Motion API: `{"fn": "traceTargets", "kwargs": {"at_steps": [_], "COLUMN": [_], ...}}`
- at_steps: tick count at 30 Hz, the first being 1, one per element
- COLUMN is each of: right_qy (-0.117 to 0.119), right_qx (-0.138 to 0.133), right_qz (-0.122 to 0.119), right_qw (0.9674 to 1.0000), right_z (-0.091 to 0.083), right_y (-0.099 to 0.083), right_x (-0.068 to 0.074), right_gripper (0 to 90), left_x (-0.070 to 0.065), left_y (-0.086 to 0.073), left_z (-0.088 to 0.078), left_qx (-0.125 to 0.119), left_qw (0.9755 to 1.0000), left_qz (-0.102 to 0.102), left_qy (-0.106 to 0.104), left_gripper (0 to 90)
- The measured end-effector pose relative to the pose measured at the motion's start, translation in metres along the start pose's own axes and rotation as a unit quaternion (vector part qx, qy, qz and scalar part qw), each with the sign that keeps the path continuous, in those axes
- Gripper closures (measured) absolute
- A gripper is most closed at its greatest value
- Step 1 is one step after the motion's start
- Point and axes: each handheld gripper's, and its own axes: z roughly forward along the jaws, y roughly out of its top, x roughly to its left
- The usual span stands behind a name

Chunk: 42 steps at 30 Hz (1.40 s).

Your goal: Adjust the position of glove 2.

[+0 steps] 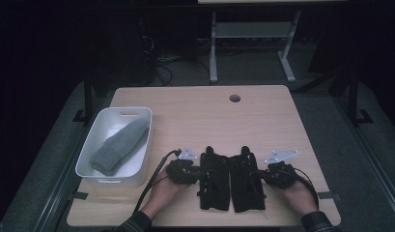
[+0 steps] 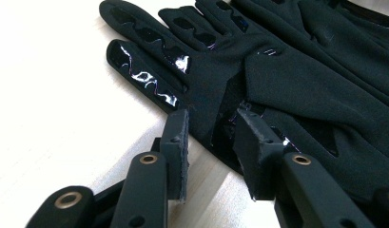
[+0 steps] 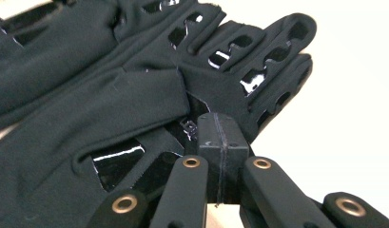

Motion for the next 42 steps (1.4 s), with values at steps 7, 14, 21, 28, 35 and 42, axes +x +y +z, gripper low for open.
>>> {"fn": "traceTargets", "kwargs": {"at_steps": [7, 14, 21, 28, 35, 42], "right_qy": [-0.002, -0.003, -0.007, -0.007, -0.001, -0.001], "right_qx": [-0.001, 0.0, 0.002, 0.004, 0.005, 0.004], "right_qz": [-0.005, -0.003, -0.001, -0.002, 0.001, 0.002], "right_qw": [1.0, 1.0, 1.0, 1.0, 1.0, 1.0], "right_z": [0.001, 0.0, 0.0, 0.001, 0.004, 0.008], "right_y": [0.0, -0.001, 0.0, 0.001, 0.004, 0.008], "right_x": [0.002, 0.003, 0.004, 0.006, 0.011, 0.011], "right_gripper": [90.0, 90.0, 90.0, 90.0, 90.0, 90.0], "left_x": [0.0, 0.006, 0.007, 0.005, 0.002, -0.005], "left_y": [0.0, -0.001, 0.001, 0.005, 0.011, 0.016], "left_z": [0.0, -0.011, -0.024, -0.032, -0.037, -0.038], "left_qx": [-0.005, -0.035, -0.064, -0.091, -0.098, -0.1], "left_qw": [0.9998, 0.9976, 0.994, 0.9902, 0.9886, 0.9864], "left_qz": [-0.008, -0.047, -0.064, -0.065, -0.059, -0.056], "left_qy": [-0.017, -0.038, -0.061, -0.084, -0.098, -0.118], "left_gripper": [87.0, 88.1, 88.1, 88.1, 88.1, 88.1]}}
